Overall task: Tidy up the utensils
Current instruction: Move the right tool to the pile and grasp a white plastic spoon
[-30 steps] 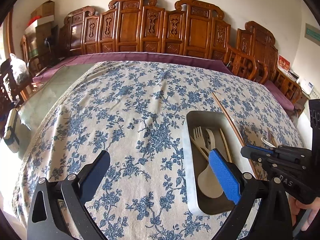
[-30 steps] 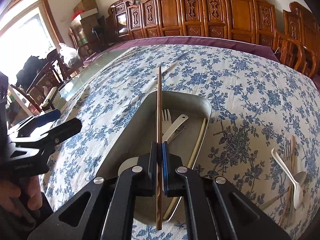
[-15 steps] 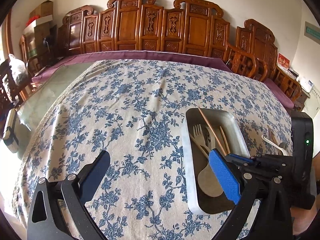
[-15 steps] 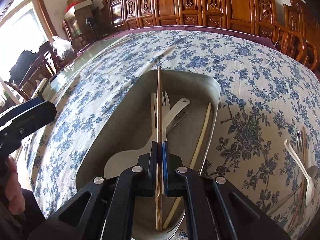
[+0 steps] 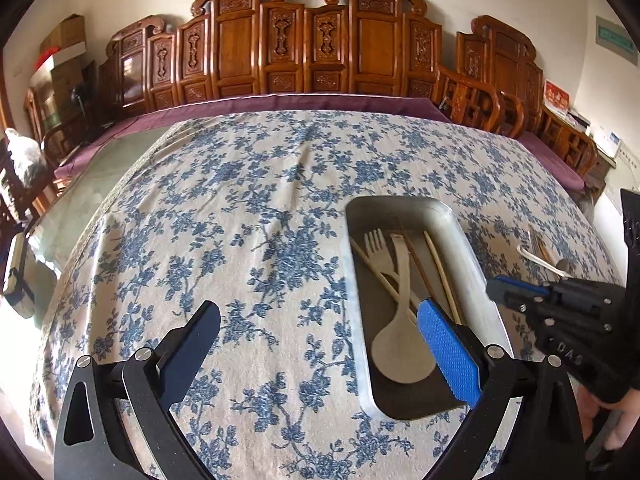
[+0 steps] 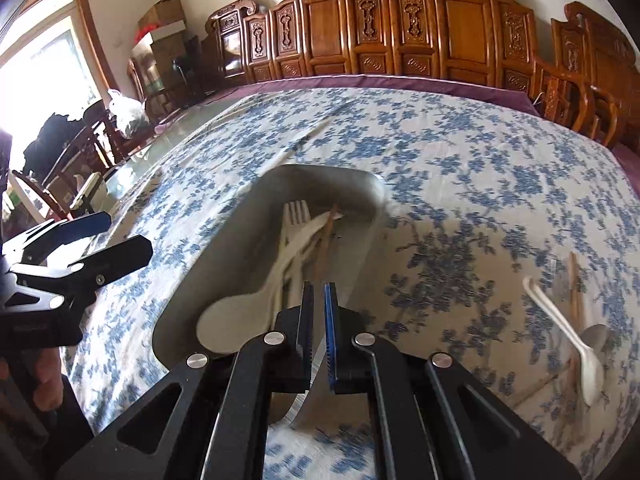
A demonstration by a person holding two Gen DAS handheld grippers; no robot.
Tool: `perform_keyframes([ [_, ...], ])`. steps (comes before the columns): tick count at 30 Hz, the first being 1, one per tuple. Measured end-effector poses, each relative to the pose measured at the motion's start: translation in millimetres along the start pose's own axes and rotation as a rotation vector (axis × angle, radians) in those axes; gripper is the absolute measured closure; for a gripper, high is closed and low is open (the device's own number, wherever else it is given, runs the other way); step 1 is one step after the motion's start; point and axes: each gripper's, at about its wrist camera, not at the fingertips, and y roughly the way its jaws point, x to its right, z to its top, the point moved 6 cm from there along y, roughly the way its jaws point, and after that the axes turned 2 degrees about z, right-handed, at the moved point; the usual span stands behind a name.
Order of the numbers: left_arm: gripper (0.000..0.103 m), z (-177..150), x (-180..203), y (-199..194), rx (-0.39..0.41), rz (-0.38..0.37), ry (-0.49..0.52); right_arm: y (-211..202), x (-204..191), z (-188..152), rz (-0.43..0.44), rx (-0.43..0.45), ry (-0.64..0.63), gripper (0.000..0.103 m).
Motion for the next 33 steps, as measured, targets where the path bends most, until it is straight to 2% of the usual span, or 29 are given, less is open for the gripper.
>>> perform_keyframes([
  [11,0.008,-13.4,52.0,-4.8,-0.027,-0.08,0.118,-61.1,84.9,-36.0,-0.155,0.011,0.027,0.095],
  [13,0.008,-17.0,62.5,-5.2,-0.033,-0.089,0.139,-72.7,105.1,-40.9,-0.193,0.015,0.033,0.09],
  [15,0.008,-20.1,72.6,-6.5,-0.041,-0.11,0.154,-80.9,122.0,-44.4,-0.221,0.017,0.04,0.079],
  [19,0.008,-25.1,90.0,-10.4,-0.056,-0.149,0.182,-93.0,151.5,-50.9,-0.281,0.014,0.033,0.07],
  [21,0.008,-25.9,97.5,-13.7,-0.053,-0.167,0.191,-94.6,165.4,-54.3,-0.3,0.005,0.027,0.064],
  [25,0.008,-25.6,109.8,-20.2,-0.033,-0.174,0.199,-89.9,187.4,-63.6,-0.328,-0.016,0.027,0.062],
  [33,0.008,-27.5,128.2,-24.0,-0.026,-0.234,0.178,-67.6,194.5,-70.0,-0.297,-0.02,0.038,0.061],
])
